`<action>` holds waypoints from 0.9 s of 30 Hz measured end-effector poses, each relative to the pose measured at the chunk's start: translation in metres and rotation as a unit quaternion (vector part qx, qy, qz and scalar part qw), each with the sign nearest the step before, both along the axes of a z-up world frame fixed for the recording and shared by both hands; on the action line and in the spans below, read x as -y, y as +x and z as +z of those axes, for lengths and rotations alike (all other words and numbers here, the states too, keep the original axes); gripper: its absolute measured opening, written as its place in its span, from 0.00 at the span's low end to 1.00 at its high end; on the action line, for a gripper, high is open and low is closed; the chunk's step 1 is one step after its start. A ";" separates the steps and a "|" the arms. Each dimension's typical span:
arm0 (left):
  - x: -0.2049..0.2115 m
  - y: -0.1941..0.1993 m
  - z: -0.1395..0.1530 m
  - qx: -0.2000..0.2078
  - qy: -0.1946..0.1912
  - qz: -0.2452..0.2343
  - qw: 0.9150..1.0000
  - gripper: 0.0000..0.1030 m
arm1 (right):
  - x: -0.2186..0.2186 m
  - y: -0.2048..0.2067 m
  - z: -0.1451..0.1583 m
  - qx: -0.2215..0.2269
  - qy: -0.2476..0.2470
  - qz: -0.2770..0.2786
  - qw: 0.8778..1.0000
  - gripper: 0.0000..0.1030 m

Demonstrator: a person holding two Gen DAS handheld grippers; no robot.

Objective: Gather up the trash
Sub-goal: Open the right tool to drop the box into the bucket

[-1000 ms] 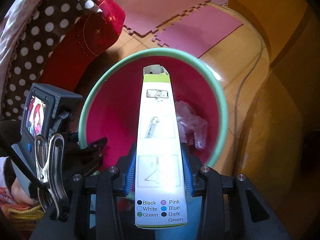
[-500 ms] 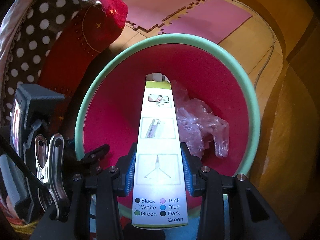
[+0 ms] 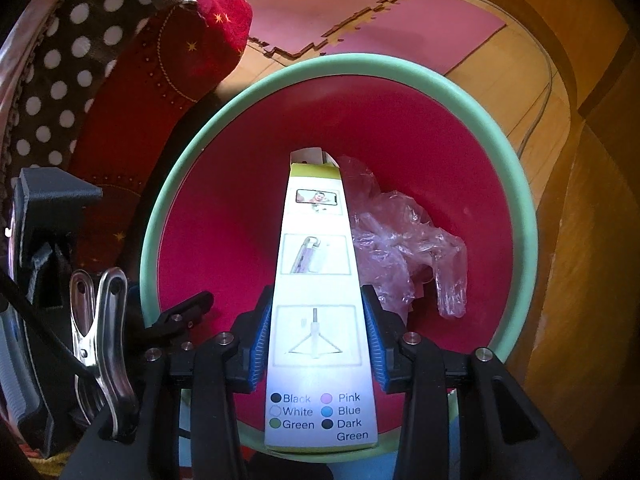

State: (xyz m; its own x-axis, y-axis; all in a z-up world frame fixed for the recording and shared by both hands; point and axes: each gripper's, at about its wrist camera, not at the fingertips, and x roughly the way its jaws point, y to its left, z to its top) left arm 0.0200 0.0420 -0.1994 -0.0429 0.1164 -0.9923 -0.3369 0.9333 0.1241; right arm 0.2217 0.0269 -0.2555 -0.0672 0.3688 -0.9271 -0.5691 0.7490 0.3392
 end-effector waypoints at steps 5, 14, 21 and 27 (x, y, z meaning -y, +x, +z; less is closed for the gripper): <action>-0.001 0.000 0.001 0.000 0.000 0.000 1.000 0.36 | 0.008 0.000 0.006 0.006 0.007 -0.005 1.000 0.41; -0.001 0.000 0.001 0.000 0.000 0.000 1.000 0.36 | 0.023 -0.001 0.025 0.026 0.025 -0.015 0.999 0.48; -0.001 0.000 0.001 0.000 0.000 0.000 1.000 0.36 | 0.029 0.001 0.043 0.046 0.025 -0.014 0.998 0.48; -0.001 0.001 0.001 0.000 0.000 0.000 1.000 0.36 | 0.034 0.002 0.053 0.058 0.025 -0.018 0.998 0.48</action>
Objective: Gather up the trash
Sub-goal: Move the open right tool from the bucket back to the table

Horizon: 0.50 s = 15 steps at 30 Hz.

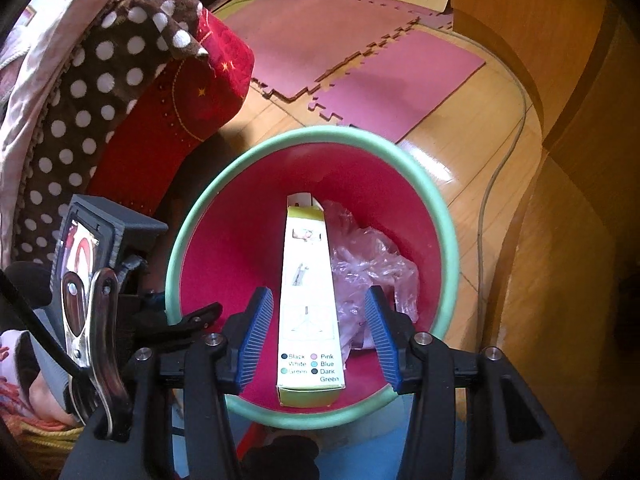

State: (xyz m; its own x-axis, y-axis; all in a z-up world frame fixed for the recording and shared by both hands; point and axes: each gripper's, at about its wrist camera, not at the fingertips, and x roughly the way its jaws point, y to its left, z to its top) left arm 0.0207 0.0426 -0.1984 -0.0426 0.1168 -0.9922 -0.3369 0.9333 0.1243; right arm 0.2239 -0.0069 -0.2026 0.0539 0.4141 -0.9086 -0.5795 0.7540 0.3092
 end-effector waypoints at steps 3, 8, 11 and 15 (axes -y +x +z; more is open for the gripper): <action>0.000 0.000 0.000 0.000 0.000 0.000 1.000 0.36 | 0.005 0.001 0.008 0.007 0.002 -0.004 1.000 0.48; 0.000 0.000 0.000 0.000 0.000 0.000 1.000 0.36 | 0.011 0.001 0.027 0.026 0.001 -0.009 1.000 0.48; 0.000 0.000 0.000 0.000 0.000 0.000 1.000 0.36 | 0.015 -0.001 0.040 0.040 0.001 -0.011 0.999 0.48; 0.000 0.000 0.000 0.000 0.000 0.000 1.000 0.36 | 0.022 -0.004 0.061 0.061 -0.002 -0.015 0.998 0.48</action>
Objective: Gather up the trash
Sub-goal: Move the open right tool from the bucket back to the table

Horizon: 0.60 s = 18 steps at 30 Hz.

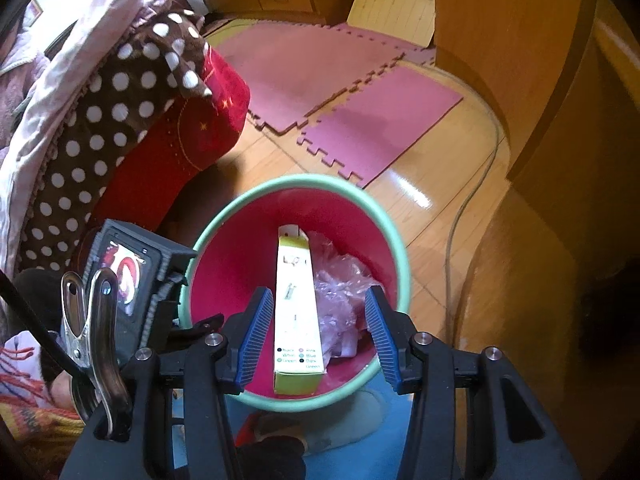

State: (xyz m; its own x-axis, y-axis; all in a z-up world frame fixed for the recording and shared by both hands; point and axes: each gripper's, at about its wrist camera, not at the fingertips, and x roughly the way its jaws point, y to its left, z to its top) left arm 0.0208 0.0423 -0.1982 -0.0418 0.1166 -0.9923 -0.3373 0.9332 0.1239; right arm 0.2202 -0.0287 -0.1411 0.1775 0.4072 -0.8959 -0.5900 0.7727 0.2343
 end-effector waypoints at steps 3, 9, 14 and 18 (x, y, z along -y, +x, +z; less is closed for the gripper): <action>0.000 0.000 0.000 0.000 0.000 0.000 1.000 0.36 | 0.004 -0.002 0.015 0.017 0.002 -0.002 1.000 0.48; -0.001 0.000 0.000 0.000 0.000 0.000 1.000 0.36 | 0.006 -0.006 0.041 0.041 0.004 -0.003 0.999 0.48; 0.000 0.000 0.000 0.000 0.000 0.000 1.000 0.36 | 0.010 -0.008 0.054 0.057 0.002 -0.004 0.998 0.48; 0.000 0.000 0.000 0.000 -0.001 0.000 1.000 0.36 | 0.016 -0.009 0.065 0.072 0.000 -0.010 0.997 0.48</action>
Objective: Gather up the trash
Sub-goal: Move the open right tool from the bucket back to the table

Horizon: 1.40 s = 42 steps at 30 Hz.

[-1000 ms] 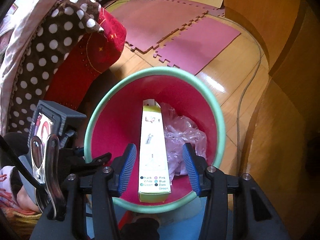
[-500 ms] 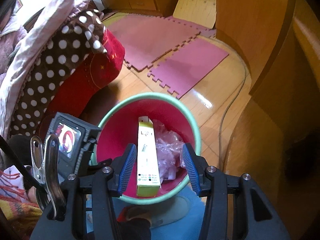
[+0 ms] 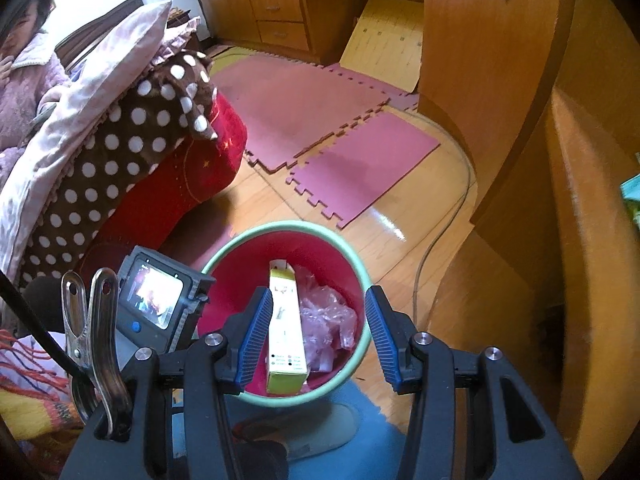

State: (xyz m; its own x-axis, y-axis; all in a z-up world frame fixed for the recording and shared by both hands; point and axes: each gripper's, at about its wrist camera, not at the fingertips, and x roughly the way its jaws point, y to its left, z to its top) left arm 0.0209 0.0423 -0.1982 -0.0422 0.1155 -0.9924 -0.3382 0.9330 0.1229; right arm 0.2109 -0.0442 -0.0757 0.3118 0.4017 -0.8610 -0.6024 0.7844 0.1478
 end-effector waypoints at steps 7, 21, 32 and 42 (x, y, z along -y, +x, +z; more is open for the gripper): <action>0.001 0.000 0.000 0.000 0.001 -0.001 1.000 0.36 | 0.018 -0.001 0.029 0.033 0.003 -0.021 0.999 0.48; 0.000 0.000 0.000 0.000 0.001 0.000 1.000 0.36 | 0.049 -0.003 0.072 0.084 0.011 -0.060 0.995 0.48; 0.000 0.000 0.000 0.000 0.000 0.000 1.000 0.36 | 0.083 0.003 0.108 0.126 0.003 -0.106 0.986 0.48; 0.000 0.000 0.001 -0.001 0.001 0.000 1.000 0.36 | 0.135 0.018 0.130 0.150 0.002 -0.184 0.971 0.48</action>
State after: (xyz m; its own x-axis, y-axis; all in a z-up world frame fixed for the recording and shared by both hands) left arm 0.0209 0.0421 -0.1971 -0.0437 0.1174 -0.9921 -0.3384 0.9326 0.1253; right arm 0.2285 -0.1787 0.0539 0.6719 0.2184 -0.7077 -0.2973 0.9547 0.0124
